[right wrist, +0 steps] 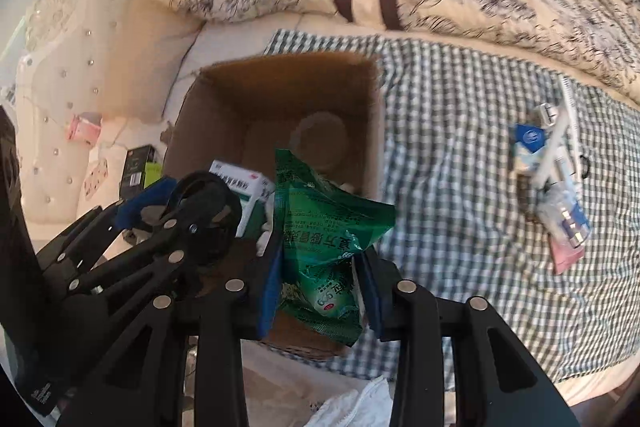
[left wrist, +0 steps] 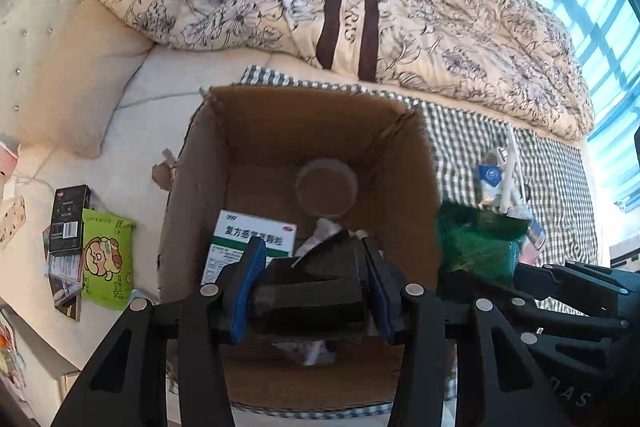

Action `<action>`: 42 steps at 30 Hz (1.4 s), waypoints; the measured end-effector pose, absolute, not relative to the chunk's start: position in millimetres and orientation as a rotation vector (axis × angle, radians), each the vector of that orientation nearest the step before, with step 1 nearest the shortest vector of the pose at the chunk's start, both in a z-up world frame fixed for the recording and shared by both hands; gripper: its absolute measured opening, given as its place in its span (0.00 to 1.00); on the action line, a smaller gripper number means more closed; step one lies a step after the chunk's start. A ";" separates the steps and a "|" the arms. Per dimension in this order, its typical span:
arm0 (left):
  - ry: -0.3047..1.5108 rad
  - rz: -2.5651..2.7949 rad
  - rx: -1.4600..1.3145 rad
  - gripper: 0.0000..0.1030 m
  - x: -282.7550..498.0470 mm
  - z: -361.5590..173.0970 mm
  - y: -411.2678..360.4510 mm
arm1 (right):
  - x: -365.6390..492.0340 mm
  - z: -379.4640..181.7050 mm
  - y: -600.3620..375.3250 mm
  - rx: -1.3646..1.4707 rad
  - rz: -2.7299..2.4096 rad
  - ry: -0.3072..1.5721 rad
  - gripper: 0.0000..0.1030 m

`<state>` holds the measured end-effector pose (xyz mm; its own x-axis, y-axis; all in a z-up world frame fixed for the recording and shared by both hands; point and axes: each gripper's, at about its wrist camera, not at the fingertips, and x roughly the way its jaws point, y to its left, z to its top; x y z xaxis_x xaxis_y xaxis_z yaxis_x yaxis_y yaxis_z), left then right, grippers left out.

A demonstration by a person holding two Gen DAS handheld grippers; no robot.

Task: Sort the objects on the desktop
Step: 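Carry black case and green packet into the cardboard box and open both grippers, then move both grippers back over the items on the gingham cloth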

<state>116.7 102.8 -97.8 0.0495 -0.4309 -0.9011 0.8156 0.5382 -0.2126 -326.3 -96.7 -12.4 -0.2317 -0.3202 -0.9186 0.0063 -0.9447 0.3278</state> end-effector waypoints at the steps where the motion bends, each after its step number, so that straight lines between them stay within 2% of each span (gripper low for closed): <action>1: 1.172 -0.978 0.412 0.61 119.5 -99.9 103.9 | -327.1 -16.4 -99.3 1.821 -2.269 -0.385 0.36; 2: 1.171 -0.959 0.417 0.73 121.8 -101.6 104.8 | -328.1 -19.9 -100.4 1.838 -2.254 -0.399 0.37; 4: 1.180 -0.937 0.411 0.81 128.2 -104.7 107.4 | -329.9 -25.0 -99.9 1.851 -2.229 -0.402 0.43; 6: 1.196 -0.959 0.385 0.82 132.0 -106.0 108.5 | -330.1 -26.8 -95.8 1.869 -2.241 -0.424 0.52; 7: 1.197 -0.966 0.386 0.83 131.6 -106.0 107.7 | -329.6 -26.5 -93.9 1.870 -2.246 -0.433 0.53; 21: 1.167 -1.056 0.448 0.85 96.5 -94.0 80.5 | -316.3 -17.3 -57.4 1.878 -2.339 -0.512 0.53; 31: 1.136 -1.147 0.507 0.99 31.5 -74.1 43.3 | -283.4 -15.4 23.1 1.889 -2.435 -0.683 0.53; 35: 1.152 -1.161 0.532 1.00 0.6 -74.3 25.1 | -265.4 -15.3 65.0 1.892 -2.475 -0.767 0.53; 38: 1.161 -1.165 0.541 1.00 -24.8 -72.3 11.3 | -250.2 -17.6 99.0 1.897 -2.498 -0.820 0.57; 42: 1.158 -1.159 0.550 1.00 -60.6 -67.8 -5.3 | -231.9 -25.1 148.2 1.915 -2.502 -0.890 0.71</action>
<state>-60.6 -5.3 -67.8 -0.0396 -0.4156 -0.9087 0.9089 0.3628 -0.2055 -231.9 148.2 -25.1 -0.3103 -0.2158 -0.9258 -0.4174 -0.8441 0.3366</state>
